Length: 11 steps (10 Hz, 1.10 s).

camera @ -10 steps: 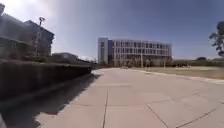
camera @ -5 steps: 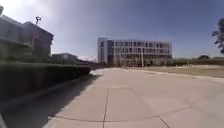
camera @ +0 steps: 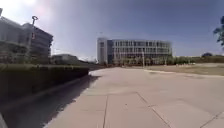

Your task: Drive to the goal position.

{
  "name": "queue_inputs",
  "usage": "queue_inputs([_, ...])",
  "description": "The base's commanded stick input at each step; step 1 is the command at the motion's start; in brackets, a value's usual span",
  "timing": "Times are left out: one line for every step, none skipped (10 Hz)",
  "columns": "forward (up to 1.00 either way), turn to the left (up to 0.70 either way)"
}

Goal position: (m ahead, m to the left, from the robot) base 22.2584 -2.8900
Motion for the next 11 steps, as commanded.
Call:
queue_inputs([1.0, 0.0])
queue_inputs([1.0, 0.0])
queue_inputs([1.0, 0.0])
queue_inputs([1.0, 0.0])
queue_inputs([1.0, 0.0])
queue_inputs([1.0, 0.0])
queue_inputs([1.0, 0.0])
queue_inputs([1.0, 0.0])
queue_inputs([1.0, 0.0])
queue_inputs([1.0, 0.0])
queue_inputs([1.0, 0.0])
